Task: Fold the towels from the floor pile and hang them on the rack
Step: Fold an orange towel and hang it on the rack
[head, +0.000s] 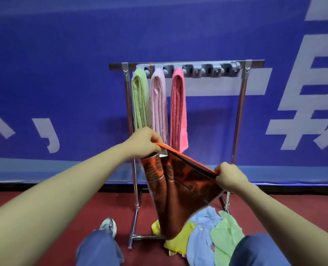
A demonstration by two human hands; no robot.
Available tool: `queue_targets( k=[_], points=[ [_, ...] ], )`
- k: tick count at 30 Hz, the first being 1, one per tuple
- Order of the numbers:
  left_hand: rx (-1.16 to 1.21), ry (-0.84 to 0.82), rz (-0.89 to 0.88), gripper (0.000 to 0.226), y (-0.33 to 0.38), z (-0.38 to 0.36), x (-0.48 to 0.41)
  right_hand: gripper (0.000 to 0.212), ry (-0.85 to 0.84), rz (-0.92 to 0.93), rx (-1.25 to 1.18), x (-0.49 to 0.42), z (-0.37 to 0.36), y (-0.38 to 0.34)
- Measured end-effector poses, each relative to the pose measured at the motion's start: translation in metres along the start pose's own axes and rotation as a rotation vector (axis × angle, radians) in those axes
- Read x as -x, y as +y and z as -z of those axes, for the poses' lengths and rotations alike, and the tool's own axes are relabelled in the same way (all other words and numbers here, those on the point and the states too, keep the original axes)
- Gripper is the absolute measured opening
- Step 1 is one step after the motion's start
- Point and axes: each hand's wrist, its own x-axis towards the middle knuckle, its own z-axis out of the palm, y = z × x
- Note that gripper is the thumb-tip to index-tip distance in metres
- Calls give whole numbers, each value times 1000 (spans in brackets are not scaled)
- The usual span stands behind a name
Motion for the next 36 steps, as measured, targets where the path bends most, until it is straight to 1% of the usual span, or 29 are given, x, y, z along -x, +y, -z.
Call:
queue_targets(
  k=[2,3,5,6,7,8,9,10,11,12,13,14,15,16,17,18,19,20,21,22,23,25,27,30,32,34,36],
  points=[
    [-82,-128,26,17,-12,3,6,8,-47,28,-129,-2,4,13],
    [-163,-190,45,19,-20,5,8,11,-78,46,-268,-2,10,17],
    [-341,-288,93,25,-28,16,10,16,-172,70,-621,0,31,16],
    [-404,-302,121,28,-29,27,7,16,-174,81,-733,-2,48,10],
    [-441,-275,149,29,-26,41,1,15,-121,91,-783,-8,68,2],
    [-463,-178,161,27,-18,58,-7,15,-3,119,-805,-14,90,-9],
    [-474,11,146,21,-5,75,-15,17,182,149,-823,-22,113,-21],
    [-473,262,98,14,9,92,-24,20,413,174,-841,-27,136,-35],
    [-456,525,40,14,24,107,-31,23,658,201,-848,-28,158,-49],
    [-417,749,-24,17,38,117,-33,24,891,233,-819,-25,176,-61],
    [-378,906,-98,17,47,122,-36,25,1090,273,-764,-20,187,-70],
    [-377,959,-147,15,51,120,-36,27,1211,327,-676,-17,191,-75],
    [-423,888,-167,13,45,111,-37,30,1217,363,-520,-18,186,-77],
    [-498,689,-165,12,32,97,-35,33,1088,371,-307,-21,173,-72],
    [-567,387,-134,10,15,77,-31,38,798,343,-84,-26,152,-64],
    [-605,49,-86,8,-4,55,-24,37,402,273,98,-27,129,-56],
    [-616,-210,-37,13,-23,33,-15,30,6,182,218,-27,102,-45],
    [-610,-361,6,19,-41,12,-4,20,-254,113,288,-26,76,-35],
    [-597,-414,21,21,-57,-8,6,20,-332,99,329,-27,55,-26],
    [-576,-406,20,20,-69,-25,13,25,-310,127,370,-30,40,-18],
    [-545,-385,19,18,-78,-38,17,29,-234,151,366,-35,31,-13],
    [-480,-349,43,15,-91,-51,22,31,-136,164,266,-39,27,-11],
    [-429,-314,66,17,-100,-52,17,28,-97,148,92,-41,32,-13],
    [-338,-282,99,22,-109,-53,11,30,-18,70,-207,-47,31,-14],
    [-274,-262,122,24,-115,-58,11,29,4,9,-422,-52,23,-11],
    [-195,-228,160,28,-123,-67,15,31,-20,-46,-599,-56,10,-7],
    [-118,-206,196,35,-132,-80,19,34,-47,-88,-670,-60,-8,-3]
  ],
)
